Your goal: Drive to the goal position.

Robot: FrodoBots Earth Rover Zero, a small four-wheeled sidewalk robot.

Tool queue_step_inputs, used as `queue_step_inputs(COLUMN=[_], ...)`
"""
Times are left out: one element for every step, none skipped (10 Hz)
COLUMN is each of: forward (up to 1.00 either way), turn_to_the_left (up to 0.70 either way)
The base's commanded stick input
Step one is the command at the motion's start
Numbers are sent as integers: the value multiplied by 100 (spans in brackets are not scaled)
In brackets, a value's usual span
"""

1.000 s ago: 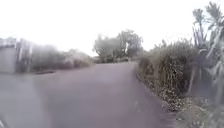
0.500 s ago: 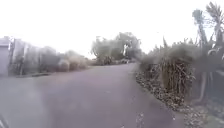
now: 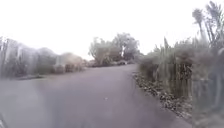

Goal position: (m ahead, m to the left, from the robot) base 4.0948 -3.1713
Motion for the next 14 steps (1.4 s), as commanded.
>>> queue_step_inputs(forward=[70, 70, 70, 70, 70, 70, 70, 70, 70, 70, 70, 70, 70, 70], turn_to_the_left=[-14, -14, -14, -14, -14, -14, -14, -14, 0, 0, 0, 0, 0, 0])
